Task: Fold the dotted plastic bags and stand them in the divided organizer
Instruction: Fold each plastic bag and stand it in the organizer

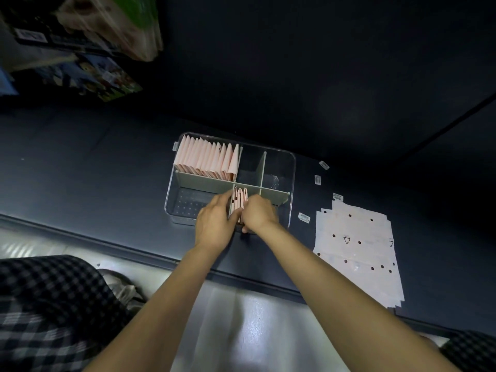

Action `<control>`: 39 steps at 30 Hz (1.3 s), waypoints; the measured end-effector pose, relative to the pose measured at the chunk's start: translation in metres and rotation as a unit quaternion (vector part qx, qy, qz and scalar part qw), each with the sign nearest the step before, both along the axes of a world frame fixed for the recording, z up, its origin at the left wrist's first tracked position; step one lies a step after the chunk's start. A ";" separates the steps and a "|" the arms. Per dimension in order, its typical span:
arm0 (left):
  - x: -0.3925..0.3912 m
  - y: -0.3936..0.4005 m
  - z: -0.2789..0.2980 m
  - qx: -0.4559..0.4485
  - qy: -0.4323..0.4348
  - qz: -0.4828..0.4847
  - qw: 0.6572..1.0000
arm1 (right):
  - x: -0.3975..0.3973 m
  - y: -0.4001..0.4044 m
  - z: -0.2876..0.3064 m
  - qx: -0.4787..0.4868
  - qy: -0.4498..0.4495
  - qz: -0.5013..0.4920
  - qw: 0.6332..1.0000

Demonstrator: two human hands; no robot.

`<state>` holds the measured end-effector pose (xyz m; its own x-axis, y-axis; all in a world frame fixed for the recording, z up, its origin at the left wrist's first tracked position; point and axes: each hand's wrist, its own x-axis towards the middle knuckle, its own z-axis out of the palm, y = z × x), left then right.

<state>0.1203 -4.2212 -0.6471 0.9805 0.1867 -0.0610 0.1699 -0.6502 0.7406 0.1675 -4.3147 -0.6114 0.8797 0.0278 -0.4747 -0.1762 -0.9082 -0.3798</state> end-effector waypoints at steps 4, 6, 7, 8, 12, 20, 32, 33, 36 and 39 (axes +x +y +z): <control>0.000 0.003 -0.001 -0.002 0.004 -0.010 1.000 | 0.007 0.005 -0.005 0.074 0.049 -0.055 0.995; -0.001 0.003 -0.001 0.002 0.006 -0.020 1.000 | 0.007 0.004 -0.005 0.124 0.065 -0.068 0.988; -0.001 0.004 -0.002 0.004 0.005 -0.023 1.000 | 0.007 0.003 -0.005 0.137 0.064 -0.064 0.986; -0.001 0.004 -0.002 0.004 -0.001 -0.027 1.000 | 0.006 0.002 -0.005 0.140 0.059 -0.053 0.987; -0.003 0.004 -0.003 0.007 -0.024 -0.044 0.999 | 0.003 -0.003 -0.005 0.127 0.040 0.002 0.991; 0.002 0.004 -0.002 0.071 0.006 -0.078 0.994 | 0.006 -0.010 -0.006 0.119 0.061 0.094 0.987; 0.011 0.011 0.002 0.139 0.073 -0.124 0.980 | -0.041 -0.054 -0.018 0.196 -0.041 0.110 0.974; 0.011 0.009 0.002 0.145 0.070 -0.123 0.979 | -0.044 -0.062 -0.015 0.209 -0.077 0.098 0.970; 0.010 0.003 0.007 0.163 0.057 -0.114 0.979 | -0.054 -0.109 -0.012 0.170 -0.174 0.073 0.967; 0.003 -0.017 0.015 0.186 0.000 -0.067 0.980 | -0.064 -0.181 -0.018 0.081 -0.197 0.072 0.974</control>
